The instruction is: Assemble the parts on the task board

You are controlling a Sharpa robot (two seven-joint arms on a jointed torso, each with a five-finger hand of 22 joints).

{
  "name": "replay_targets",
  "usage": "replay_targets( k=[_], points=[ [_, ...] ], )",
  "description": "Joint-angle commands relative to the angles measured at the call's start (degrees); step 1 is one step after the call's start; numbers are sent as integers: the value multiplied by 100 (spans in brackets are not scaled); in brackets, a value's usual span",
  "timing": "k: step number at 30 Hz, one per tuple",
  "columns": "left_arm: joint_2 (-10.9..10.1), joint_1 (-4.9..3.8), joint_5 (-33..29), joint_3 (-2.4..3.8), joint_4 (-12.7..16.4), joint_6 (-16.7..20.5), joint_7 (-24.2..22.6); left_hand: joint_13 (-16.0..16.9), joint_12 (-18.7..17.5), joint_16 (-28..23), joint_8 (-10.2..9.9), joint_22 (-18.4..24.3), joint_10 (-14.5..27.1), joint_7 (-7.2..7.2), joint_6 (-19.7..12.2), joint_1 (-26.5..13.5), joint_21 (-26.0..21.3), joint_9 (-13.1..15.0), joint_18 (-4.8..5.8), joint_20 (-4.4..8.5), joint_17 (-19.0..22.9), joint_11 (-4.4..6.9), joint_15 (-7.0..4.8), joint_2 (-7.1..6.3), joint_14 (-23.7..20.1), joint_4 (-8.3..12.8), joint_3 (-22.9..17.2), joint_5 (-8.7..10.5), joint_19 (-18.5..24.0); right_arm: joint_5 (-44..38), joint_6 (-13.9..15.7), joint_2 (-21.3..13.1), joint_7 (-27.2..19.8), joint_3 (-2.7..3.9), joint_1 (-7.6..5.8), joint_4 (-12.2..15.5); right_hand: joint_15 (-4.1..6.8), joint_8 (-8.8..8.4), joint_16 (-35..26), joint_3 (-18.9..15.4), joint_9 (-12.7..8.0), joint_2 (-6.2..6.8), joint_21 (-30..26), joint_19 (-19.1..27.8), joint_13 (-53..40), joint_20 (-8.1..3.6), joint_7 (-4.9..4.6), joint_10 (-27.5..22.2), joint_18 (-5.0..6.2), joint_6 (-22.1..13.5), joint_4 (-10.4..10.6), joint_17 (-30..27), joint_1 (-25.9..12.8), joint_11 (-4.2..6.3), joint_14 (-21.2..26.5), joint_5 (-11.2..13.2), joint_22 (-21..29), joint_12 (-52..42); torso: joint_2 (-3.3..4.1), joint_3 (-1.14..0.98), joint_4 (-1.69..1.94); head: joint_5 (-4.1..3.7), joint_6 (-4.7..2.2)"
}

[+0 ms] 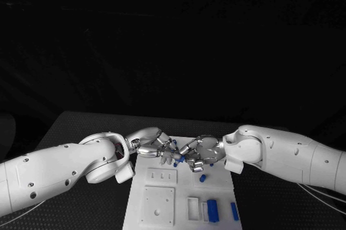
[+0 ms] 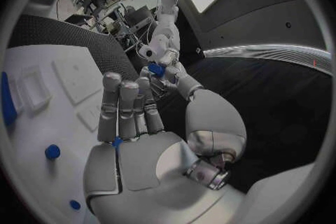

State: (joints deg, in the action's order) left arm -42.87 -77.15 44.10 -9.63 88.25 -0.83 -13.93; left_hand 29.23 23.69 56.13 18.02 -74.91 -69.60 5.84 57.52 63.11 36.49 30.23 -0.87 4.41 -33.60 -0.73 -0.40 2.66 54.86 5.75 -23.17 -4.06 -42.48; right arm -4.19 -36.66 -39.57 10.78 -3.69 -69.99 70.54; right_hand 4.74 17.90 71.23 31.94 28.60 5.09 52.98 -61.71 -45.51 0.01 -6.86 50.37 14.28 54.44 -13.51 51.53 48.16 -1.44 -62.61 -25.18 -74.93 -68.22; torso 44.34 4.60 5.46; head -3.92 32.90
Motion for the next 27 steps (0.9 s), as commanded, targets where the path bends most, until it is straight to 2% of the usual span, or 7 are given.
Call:
replay_targets(
  k=[1, 7, 9, 13, 21, 24, 27],
  points=[
    [-10, -8, -194, -13, -7, -70, -30, 9, 46, 29, 30, -124, -60, -5, 75, -15, -35, 18, 87, 143, -6, -4, 5, 71, -38, 60, -1, -123, 35, 119, 116, -28, -108, 14, -12, -26, -9, -6, 0, -51, 8, 32, -41, 53, 2, 10, -70, -57, 72, -15, 21, 4, -92, 5, 63, -22, -108, -23, 0, -1, 1, -4, -6],
    [-29, -8, -402, -13, -32, 40, 7, 27, 86, 53, 49, -128, -109, -30, 140, -60, -28, 63, 87, 145, -17, 16, -2, 78, -21, 113, -11, -339, 23, 86, 343, -67, -162, 13, -12, -30, -76, -105, -92, -328, -2, 112, -115, 167, 25, 39, -139, -198, 72, -203, -4, -29, -337, -64, 195, 337, -94, 37, -1, -1, 5, -5, -6],
    [-32, -9, -439, -13, -38, 74, 30, 34, 100, 63, 54, -129, -122, -36, 155, -76, -24, 78, 87, 146, -22, 23, -5, 80, -17, 128, -16, -392, 19, 79, 429, -92, -197, 13, -12, -35, -133, -191, -142, -418, -29, 157, -186, 256, 34, 65, -202, -289, 72, -364, -38, -47, -393, -128, 284, 726, -82, 67, -1, -1, 4, -7, -9],
    [-51, -9, -536, -13, -54, 215, 122, 53, 137, 88, 69, -132, -148, -56, 199, -126, -6, 127, 87, 152, -33, 38, -13, 56, -12, 175, -36, -592, 8, -30, 686, -145, -359, 13, -12, -65, -199, -268, -199, -528, -54, 212, -287, 363, 46, 112, -271, -413, 72, -516, -59, -71, -488, -191, 400, 1154, -70, 101, -5, 2, 9, -4, -3],
    [-74, -10, -436, -20, -72, 690, 454, 92, 232, 156, 113, -140, -290, -112, 333, -265, 82, 250, 87, 182, -56, 100, -50, -36, 47, 299, -115, -1127, -38, -364, 1322, -235, -789, 14, -14, -135, -216, -279, -206, -556, -57, 231, -322, 387, 48, 131, -287, -448, 72, -547, -69, -78, -511, -207, 431, 1260, -71, 98, -8, -1, 10, 8, -8],
    [-88, -10, -303, -26, -62, 1017, 757, 116, 289, 232, 138, -144, -377, -146, 413, -345, 177, 312, 87, 232, -83, 140, -103, -79, 132, 371, -138, -1397, -109, -601, 1653, -286, -979, 15, -52, -141, -217, -272, -205, -551, -53, 214, -327, 389, 48, 133, -286, -449, 72, -539, -78, -78, -498, -207, 434, 1238, -72, 94, -11, -2, 10, 18, -3],
    [-109, -10, -150, -35, -55, 1195, 1051, 159, 372, 359, 168, -145, -473, -187, 509, -454, 286, 384, 87, 284, -136, 192, -166, -106, 215, 491, -152, -1795, -169, -856, 2050, -303, -1194, 15, -140, -177, -216, -268, -200, -554, -50, 201, -331, 385, 48, 135, -286, -447, 72, -536, -87, -79, -495, -206, 432, 1200, -75, 86, -10, -3, 9, 16, -3]
  ],
)
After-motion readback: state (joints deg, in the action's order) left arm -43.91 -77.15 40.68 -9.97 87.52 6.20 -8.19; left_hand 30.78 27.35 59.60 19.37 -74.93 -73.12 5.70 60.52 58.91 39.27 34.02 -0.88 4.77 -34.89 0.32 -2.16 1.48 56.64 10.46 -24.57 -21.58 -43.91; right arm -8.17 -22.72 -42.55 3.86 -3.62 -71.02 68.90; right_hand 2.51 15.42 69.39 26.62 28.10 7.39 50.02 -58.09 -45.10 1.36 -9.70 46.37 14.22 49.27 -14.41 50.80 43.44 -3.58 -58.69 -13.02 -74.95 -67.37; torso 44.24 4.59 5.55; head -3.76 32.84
